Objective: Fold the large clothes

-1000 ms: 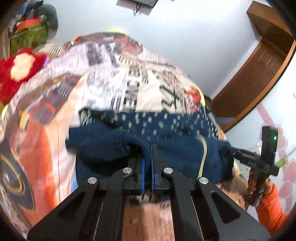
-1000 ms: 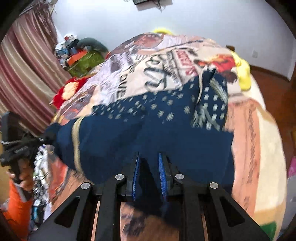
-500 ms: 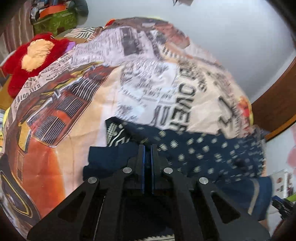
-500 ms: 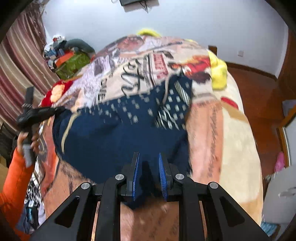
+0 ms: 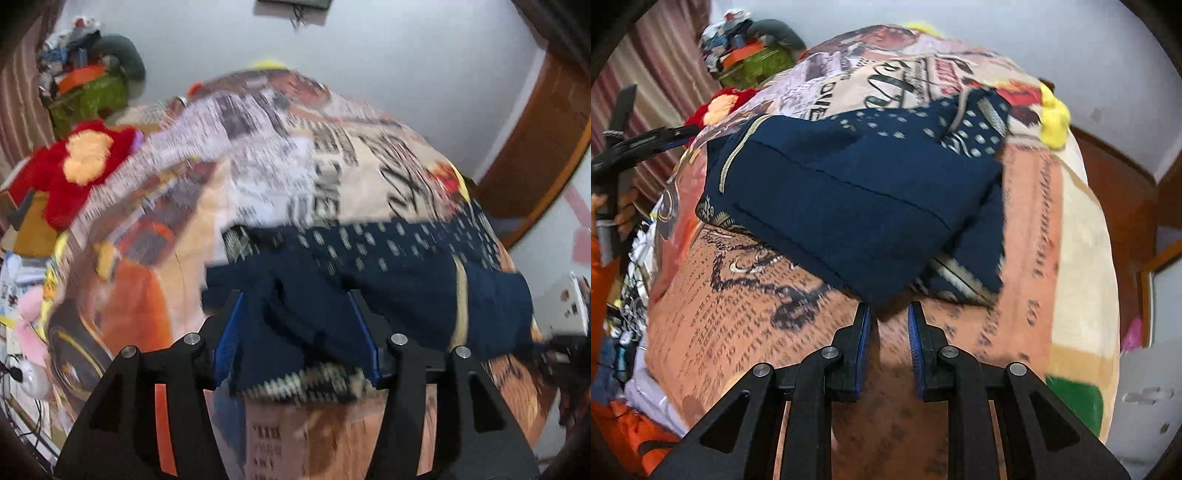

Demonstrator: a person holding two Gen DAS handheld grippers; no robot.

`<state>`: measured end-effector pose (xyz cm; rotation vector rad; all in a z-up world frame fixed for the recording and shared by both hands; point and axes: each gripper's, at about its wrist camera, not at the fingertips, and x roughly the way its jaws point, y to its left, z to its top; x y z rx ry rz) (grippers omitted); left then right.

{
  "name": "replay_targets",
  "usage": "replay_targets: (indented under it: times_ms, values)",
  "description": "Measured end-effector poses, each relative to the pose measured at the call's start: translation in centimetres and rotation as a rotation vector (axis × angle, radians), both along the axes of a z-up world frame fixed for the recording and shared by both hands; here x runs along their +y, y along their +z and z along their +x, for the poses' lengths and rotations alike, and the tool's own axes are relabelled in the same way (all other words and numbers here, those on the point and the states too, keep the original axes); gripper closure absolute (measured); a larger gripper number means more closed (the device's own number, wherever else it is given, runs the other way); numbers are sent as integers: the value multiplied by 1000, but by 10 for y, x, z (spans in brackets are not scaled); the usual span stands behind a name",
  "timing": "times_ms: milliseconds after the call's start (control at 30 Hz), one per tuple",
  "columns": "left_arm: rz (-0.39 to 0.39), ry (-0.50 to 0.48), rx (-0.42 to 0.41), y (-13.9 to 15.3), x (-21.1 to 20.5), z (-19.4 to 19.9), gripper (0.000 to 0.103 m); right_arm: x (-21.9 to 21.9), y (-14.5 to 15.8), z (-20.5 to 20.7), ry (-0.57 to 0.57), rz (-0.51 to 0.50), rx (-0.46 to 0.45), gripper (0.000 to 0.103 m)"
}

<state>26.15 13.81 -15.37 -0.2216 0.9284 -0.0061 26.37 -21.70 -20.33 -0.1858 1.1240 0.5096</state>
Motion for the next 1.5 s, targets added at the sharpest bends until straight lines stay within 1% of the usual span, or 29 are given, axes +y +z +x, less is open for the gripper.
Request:
replay_targets:
  times_ms: [133, 267, 400, 467, 567, 633, 733, 800, 867, 933, 967, 1000, 1067, 1167, 1233, 1300, 1367, 1400, 1500]
  values:
    - [4, -83, 78, -25, -24, -12, 48, 19, 1, 9, 23, 33, -1, 86]
    - [30, -137, 129, -48, -48, -8, 48, 35, 12, 20, 48, 43, -71, 86]
    - [-11, -146, 137, -52, -58, 12, 48, 43, 21, 44, 35, 75, -110, 86]
    - [-6, -146, 118, -47, -63, 26, 48, 46, 23, 60, 33, 87, -133, 86]
    - [11, -149, 74, -36, -69, 51, 48, 50, 23, 85, -2, 124, -152, 86]
    - [27, -137, 50, -31, -70, 68, 48, 50, 23, 108, -39, 163, -161, 86]
    - [90, -92, 30, -31, -65, 102, 48, 49, 20, 144, -106, 186, -179, 86]
    - [139, -33, 35, -36, -55, 128, 48, 47, 17, 174, -166, 159, -210, 86]
    - [147, 22, 60, -43, -39, 148, 48, 46, 14, 196, -219, 94, -249, 86]
    - [135, 101, 84, -47, -16, 159, 48, 42, 12, 214, -264, 19, -291, 86]
    - [116, 149, 78, -45, 1, 160, 48, 38, 14, 220, -284, -3, -305, 86]
    - [87, 170, 67, -43, 12, 158, 48, 34, 16, 224, -298, -7, -314, 86]
    - [32, 209, 47, -38, 36, 150, 48, 20, 26, 225, -307, 44, -325, 86]
    - [-3, 238, 45, -36, 58, 137, 48, 3, 41, 215, -291, 141, -315, 86]
    - [-43, 224, 67, -42, 65, 133, 48, 2, 46, 207, -243, 214, -270, 86]
    - [-112, 179, 109, -55, 63, 129, 48, 9, 45, 198, -192, 240, -220, 86]
    - [-171, 110, 159, -70, 54, 129, 48, 22, 38, 188, -141, 214, -187, 86]
    - [-184, 89, 175, -77, 48, 129, 48, 29, 32, 185, -121, 194, -174, 86]
    - [-202, 47, 218, -97, 30, 131, 48, 51, 0, 175, -55, 73, -115, 86]
